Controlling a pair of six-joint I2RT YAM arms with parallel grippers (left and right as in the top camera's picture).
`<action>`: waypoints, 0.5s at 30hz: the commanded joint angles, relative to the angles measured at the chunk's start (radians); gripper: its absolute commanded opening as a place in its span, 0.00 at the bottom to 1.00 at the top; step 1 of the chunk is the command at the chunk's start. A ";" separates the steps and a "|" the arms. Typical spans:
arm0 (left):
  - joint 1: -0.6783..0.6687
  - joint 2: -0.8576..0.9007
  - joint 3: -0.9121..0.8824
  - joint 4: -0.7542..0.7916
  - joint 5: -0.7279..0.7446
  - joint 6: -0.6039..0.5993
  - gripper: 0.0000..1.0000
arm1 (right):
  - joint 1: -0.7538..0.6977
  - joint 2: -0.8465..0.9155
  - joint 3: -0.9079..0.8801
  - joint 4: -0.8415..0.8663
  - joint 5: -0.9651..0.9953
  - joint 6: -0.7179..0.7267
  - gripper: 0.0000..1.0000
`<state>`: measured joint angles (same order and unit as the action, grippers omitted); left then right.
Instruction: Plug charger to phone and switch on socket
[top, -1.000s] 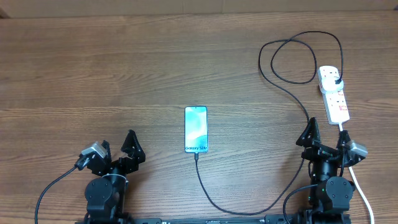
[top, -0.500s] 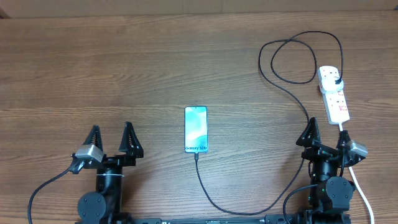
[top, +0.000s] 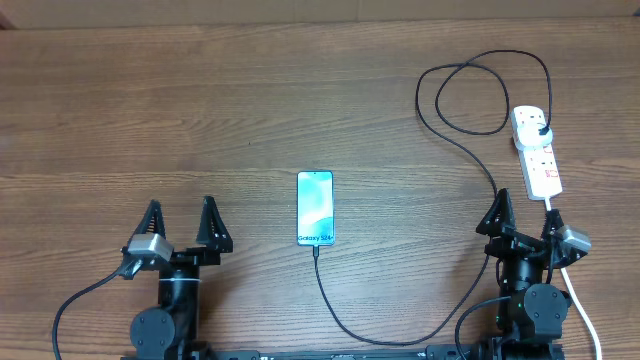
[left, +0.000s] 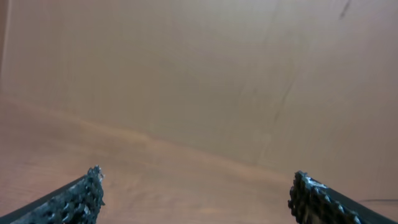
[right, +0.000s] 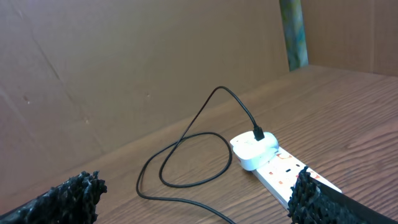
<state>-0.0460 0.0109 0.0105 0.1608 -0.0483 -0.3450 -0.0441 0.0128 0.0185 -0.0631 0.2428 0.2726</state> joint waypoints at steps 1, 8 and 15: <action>-0.003 -0.008 -0.006 -0.072 -0.008 0.036 1.00 | 0.004 -0.010 -0.011 0.006 0.000 -0.019 1.00; -0.003 -0.008 -0.006 -0.236 0.021 0.126 0.99 | 0.004 -0.010 -0.011 0.006 0.000 -0.019 1.00; -0.003 -0.008 -0.006 -0.240 0.045 0.336 1.00 | 0.004 -0.010 -0.011 0.006 0.000 -0.019 1.00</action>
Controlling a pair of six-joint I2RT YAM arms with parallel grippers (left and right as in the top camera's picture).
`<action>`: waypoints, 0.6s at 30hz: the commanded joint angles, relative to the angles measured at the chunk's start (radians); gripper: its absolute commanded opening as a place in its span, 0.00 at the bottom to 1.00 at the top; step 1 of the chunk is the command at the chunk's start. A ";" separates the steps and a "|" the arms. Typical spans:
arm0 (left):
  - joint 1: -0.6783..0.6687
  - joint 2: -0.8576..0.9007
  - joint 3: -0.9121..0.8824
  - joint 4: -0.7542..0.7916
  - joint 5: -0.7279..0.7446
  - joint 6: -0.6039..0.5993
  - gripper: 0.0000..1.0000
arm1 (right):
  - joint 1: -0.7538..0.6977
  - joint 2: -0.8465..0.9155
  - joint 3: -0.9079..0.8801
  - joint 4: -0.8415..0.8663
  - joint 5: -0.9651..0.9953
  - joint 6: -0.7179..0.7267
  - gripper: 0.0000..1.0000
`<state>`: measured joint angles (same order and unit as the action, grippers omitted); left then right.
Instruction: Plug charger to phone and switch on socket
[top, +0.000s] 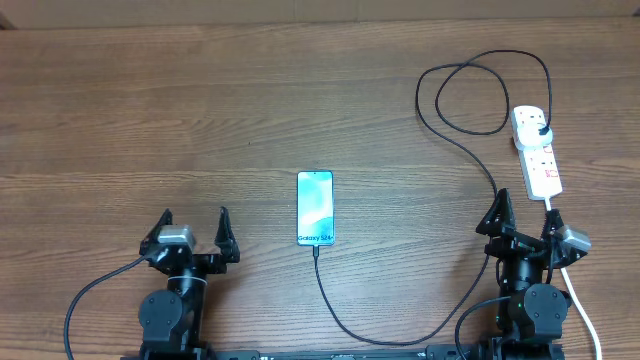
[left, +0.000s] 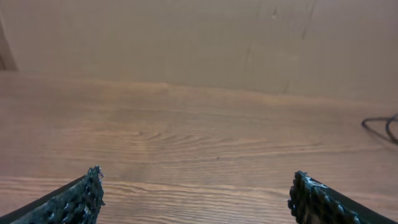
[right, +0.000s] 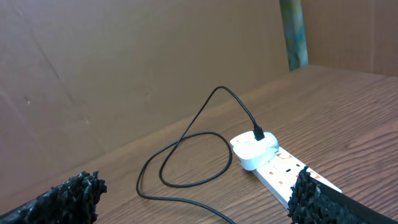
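A phone (top: 314, 208) with a lit screen lies face up at mid-table, and the black charger cable (top: 340, 320) runs from its near end in a loop round to the right. The cable ends at a white plug (top: 530, 123) (right: 254, 151) seated in the white socket strip (top: 537, 152) (right: 292, 177) at the far right. My left gripper (top: 196, 228) (left: 196, 194) stands open near the front left, well left of the phone, with bare wood between its fingers. Just in front of the strip, my right gripper (top: 524, 220) (right: 198, 196) is open and holds nothing.
A white lead (top: 582, 305) runs from the strip's near end past the right arm toward the front edge. The black cable loops (top: 470, 95) lie on the wood left of the strip. A brown wall (right: 124, 56) backs the table.
My left gripper has drawn back and turned a little to the right, and its camera has tilted down from the wall to the tabletop. The right arm, phone and cable have not moved.
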<state>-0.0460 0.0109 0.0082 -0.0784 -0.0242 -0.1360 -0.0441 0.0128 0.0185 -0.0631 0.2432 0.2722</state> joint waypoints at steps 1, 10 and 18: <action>-0.003 -0.008 -0.004 -0.002 0.021 0.126 1.00 | 0.004 -0.010 -0.011 0.006 -0.001 -0.019 1.00; -0.003 -0.008 -0.004 -0.002 0.022 0.122 1.00 | 0.004 -0.010 -0.011 0.006 -0.001 -0.019 1.00; 0.002 -0.008 -0.004 0.002 0.014 0.134 1.00 | 0.004 -0.010 -0.011 0.006 -0.001 -0.018 1.00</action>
